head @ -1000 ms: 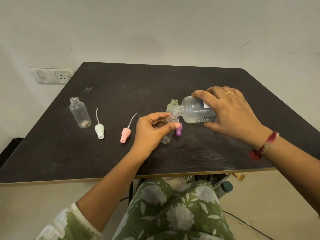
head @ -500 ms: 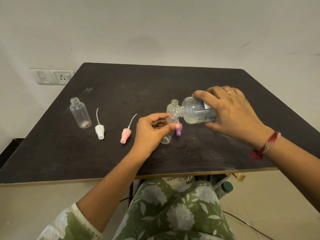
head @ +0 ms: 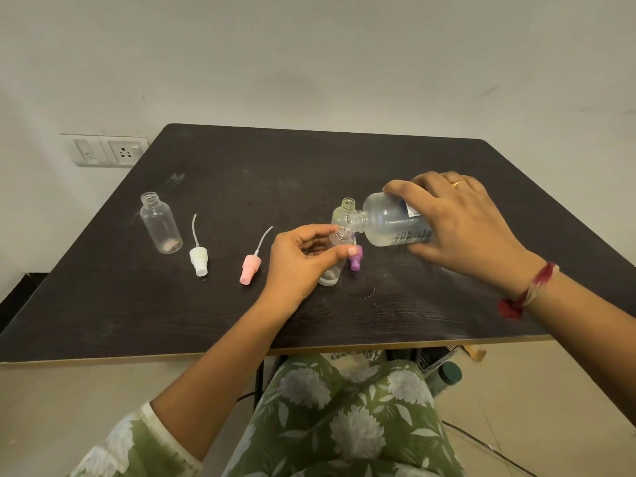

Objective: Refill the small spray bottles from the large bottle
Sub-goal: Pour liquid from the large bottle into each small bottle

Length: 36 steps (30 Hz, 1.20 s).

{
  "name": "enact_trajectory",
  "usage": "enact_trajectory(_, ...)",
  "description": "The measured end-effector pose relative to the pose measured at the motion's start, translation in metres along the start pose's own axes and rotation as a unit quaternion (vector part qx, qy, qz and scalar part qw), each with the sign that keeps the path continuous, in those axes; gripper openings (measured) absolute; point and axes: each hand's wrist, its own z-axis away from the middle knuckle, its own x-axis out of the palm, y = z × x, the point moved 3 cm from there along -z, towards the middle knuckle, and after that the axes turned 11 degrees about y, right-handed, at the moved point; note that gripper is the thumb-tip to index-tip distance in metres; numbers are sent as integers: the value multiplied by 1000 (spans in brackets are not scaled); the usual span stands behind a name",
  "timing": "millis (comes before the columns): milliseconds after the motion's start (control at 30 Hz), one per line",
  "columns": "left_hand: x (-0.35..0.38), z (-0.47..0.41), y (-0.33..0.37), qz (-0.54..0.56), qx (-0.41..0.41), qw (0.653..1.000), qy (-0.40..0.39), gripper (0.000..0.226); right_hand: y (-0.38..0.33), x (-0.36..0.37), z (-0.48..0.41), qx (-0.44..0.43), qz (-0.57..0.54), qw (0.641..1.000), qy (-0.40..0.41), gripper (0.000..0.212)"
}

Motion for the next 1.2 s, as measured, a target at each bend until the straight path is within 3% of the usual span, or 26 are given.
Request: enact_trajectory(1200, 1, -2, -1, 1, 12, 1000, -11, 56, 2, -4, -1, 1, 12, 1000, 9, 65)
